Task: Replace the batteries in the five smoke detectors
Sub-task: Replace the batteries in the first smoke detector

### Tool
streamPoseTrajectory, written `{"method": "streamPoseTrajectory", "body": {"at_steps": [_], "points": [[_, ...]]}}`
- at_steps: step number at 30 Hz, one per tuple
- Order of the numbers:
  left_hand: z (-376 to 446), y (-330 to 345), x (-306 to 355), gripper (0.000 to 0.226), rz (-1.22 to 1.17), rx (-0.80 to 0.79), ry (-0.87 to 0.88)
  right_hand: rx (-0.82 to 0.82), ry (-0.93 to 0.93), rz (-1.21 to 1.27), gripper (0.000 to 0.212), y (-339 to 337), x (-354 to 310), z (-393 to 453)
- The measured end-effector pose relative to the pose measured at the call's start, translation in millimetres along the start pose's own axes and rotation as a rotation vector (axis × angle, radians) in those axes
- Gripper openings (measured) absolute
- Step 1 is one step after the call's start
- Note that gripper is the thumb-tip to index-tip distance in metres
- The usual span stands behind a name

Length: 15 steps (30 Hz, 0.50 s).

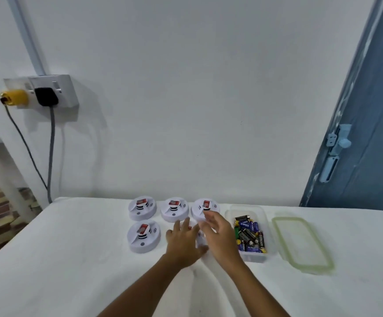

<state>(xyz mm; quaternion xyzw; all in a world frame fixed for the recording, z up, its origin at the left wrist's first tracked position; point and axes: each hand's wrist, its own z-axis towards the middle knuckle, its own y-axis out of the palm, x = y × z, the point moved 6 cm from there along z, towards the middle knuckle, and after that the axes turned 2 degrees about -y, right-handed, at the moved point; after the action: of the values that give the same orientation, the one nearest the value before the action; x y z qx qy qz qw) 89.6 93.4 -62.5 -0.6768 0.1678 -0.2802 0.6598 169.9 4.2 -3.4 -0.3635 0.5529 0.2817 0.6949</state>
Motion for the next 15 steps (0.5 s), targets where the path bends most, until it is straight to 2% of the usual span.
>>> {"method": "streamPoseTrajectory", "body": {"at_steps": [2, 3, 5, 7, 9, 12, 15], "points": [[5, -3, -5, 0.064, -0.088, 0.037, -0.007, 0.085, 0.023, 0.08, 0.025, -3, 2, 0], [5, -8, -9, 0.062, -0.267, 0.059, -0.028, 0.131, 0.022, 0.118, 0.02, -7, 2, -1], [3, -23, -17, 0.053, -0.875, 0.04, -0.141, 0.209, 0.008, 0.188, 0.017, -15, -1, -3], [-2, -31, -20, 0.043, -1.54, -0.122, -0.299, 0.246, -0.021, 0.212, 0.019, -19, -6, -3], [-5, -41, -17, 0.042, -1.995, -0.286, -0.319, 0.242, -0.058, 0.167, 0.022, -16, -14, -1], [-8, -57, -16, 0.044, -2.265, -0.352, -0.293, 0.182, -0.128, 0.089, 0.024, -1, -30, 1], [-9, -67, -18, 0.051, -2.272, -0.328, -0.25, 0.089, -0.215, -0.048, 0.032, 17, -46, 1]]}}
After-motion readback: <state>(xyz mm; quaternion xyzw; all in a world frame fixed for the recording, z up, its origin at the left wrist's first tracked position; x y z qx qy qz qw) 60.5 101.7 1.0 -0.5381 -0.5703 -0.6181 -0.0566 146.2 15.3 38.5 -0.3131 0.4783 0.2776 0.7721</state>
